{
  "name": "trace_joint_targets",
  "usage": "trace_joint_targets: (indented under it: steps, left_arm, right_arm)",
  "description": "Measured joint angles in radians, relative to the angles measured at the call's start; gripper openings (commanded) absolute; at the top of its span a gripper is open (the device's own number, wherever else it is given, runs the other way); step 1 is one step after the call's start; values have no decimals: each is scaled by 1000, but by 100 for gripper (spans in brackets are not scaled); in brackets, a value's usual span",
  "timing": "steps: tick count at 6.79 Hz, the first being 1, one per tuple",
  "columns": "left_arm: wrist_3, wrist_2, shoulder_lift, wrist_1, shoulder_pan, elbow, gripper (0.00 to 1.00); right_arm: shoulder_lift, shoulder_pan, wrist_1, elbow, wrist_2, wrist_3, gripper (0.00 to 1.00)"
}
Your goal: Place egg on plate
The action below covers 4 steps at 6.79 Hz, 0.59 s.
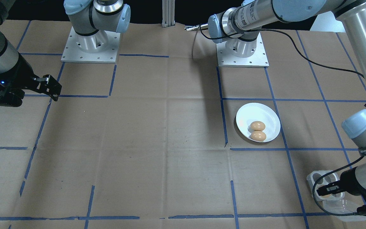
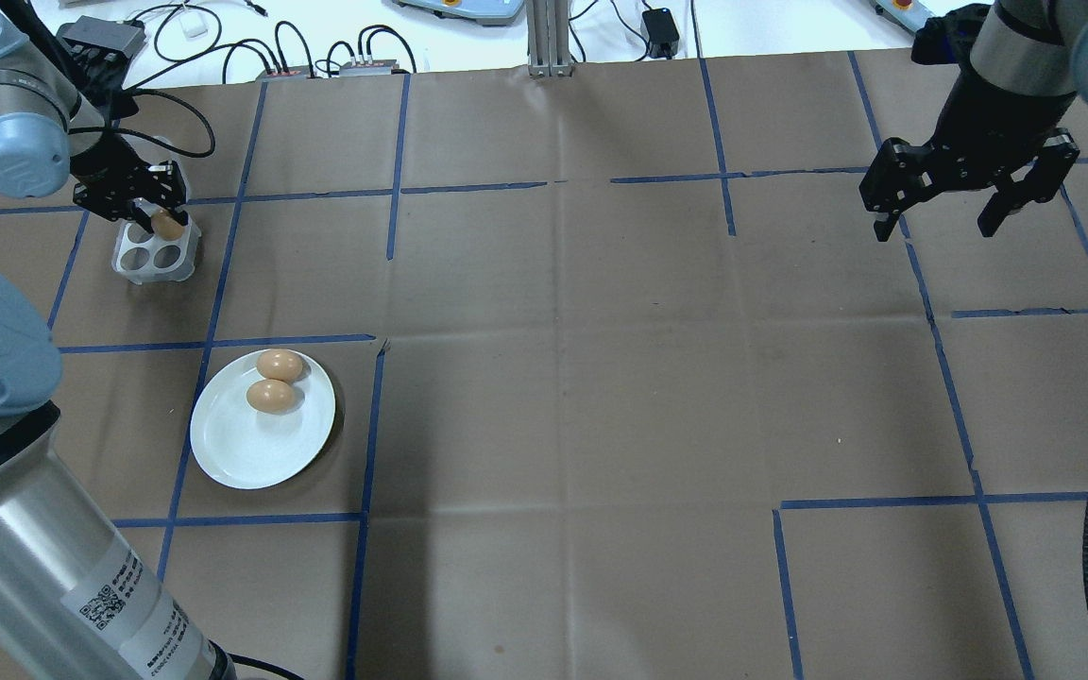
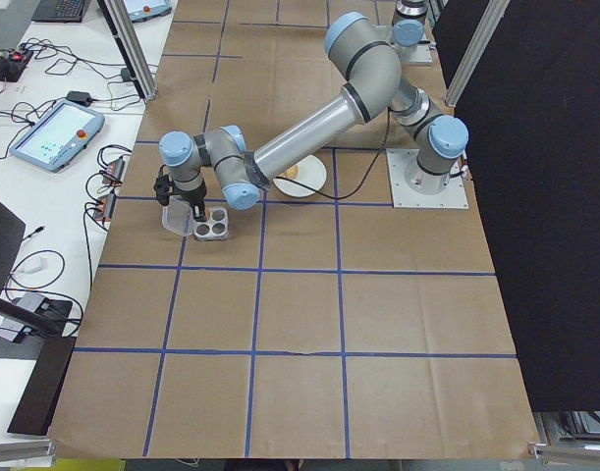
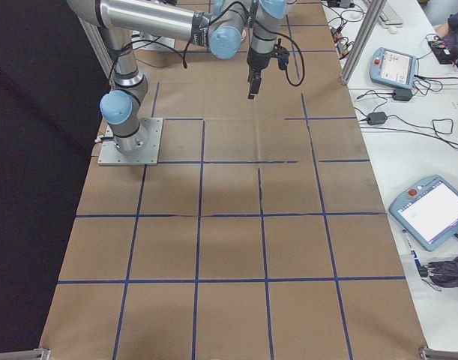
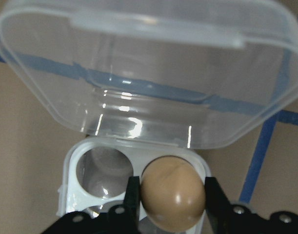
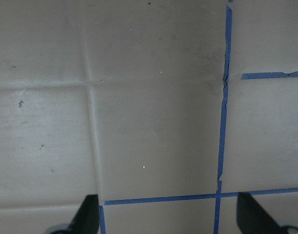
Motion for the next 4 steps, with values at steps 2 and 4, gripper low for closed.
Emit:
trace_joint_targets:
  steps: [2, 4]
  left_arm:
    - [14, 5, 9, -3, -1, 11, 18]
    - [15, 6, 44, -21, -3, 2, 18]
  right_arm:
    - [0, 0, 0, 0, 0, 0, 100]
    - [0, 0, 0, 0, 0, 0, 100]
